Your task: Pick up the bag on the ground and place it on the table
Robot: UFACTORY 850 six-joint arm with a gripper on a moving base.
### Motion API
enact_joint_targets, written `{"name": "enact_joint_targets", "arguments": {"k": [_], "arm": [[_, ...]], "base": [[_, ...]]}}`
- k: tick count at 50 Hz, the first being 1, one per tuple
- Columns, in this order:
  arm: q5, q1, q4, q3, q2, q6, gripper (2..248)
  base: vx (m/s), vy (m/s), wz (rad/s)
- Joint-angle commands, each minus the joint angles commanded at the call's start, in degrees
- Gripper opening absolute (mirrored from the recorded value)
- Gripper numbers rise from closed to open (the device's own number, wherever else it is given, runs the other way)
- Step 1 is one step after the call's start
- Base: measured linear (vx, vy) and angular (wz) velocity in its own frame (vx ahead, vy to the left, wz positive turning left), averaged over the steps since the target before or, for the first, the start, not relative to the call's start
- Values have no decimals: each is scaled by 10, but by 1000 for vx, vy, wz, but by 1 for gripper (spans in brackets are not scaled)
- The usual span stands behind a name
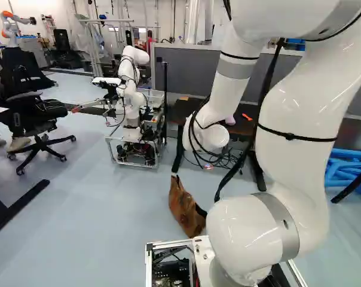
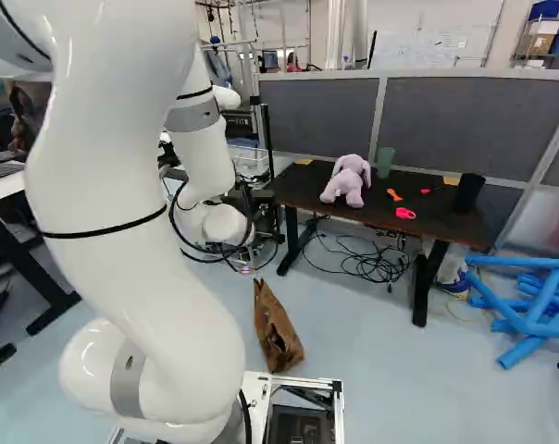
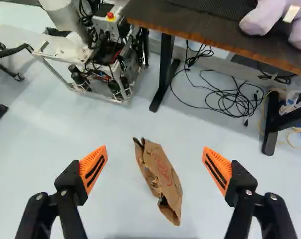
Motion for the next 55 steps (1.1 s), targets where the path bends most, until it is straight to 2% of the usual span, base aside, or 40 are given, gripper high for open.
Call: {"name": "enact_joint_targets", "arguments": {"k": [23, 55], "arm": [[-58, 8, -9, -50, -76, 0, 247], [-114, 8, -71, -125, -179, 0, 247]], "base": [[0, 0, 0], [0, 0, 0]]}}
